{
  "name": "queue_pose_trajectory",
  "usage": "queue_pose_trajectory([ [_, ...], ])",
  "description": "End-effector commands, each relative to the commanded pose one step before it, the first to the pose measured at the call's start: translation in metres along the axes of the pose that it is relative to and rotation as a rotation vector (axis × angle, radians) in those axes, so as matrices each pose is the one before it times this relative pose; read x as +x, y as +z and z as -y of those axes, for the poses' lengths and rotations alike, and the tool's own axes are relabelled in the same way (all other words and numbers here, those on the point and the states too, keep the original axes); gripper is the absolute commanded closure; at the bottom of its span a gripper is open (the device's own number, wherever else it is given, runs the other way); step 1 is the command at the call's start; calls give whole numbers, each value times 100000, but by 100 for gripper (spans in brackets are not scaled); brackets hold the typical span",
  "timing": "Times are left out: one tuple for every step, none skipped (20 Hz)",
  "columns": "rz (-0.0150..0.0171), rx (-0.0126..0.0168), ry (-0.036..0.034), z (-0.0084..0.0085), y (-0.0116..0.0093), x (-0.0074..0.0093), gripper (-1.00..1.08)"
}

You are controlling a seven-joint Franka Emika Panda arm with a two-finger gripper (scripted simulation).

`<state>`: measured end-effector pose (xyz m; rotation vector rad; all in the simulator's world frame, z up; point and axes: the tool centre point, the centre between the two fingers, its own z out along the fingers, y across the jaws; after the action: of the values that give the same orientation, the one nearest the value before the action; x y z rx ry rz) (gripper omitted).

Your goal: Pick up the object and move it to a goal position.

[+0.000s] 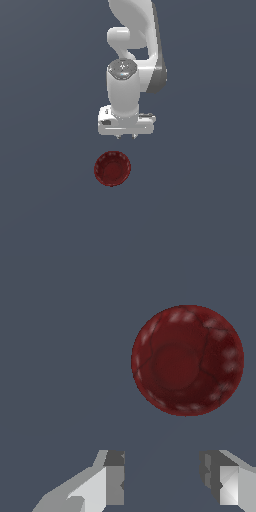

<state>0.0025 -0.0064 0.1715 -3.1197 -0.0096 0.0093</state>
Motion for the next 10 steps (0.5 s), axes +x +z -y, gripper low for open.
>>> queue_pose_trajectory([
  [153,-1170,-1083,-7,343,148,-20],
  [57,-707,-642,-11,188,97,-20],
  [63,-804,-733,-11,213,110,-20],
  [72,-913,-834,-11,243,124,-20],
  [77,-1020,-938,-9,270,138,-20],
  [82,-1131,-1048,-7,299,153,-20],
  [87,-1248,-1163,-2,328,168,-20],
  [91,-1362,-1280,2,357,183,-20],
  [94,-1479,-1402,9,386,198,-20],
  [95,-1596,-1528,17,415,213,-20],
])
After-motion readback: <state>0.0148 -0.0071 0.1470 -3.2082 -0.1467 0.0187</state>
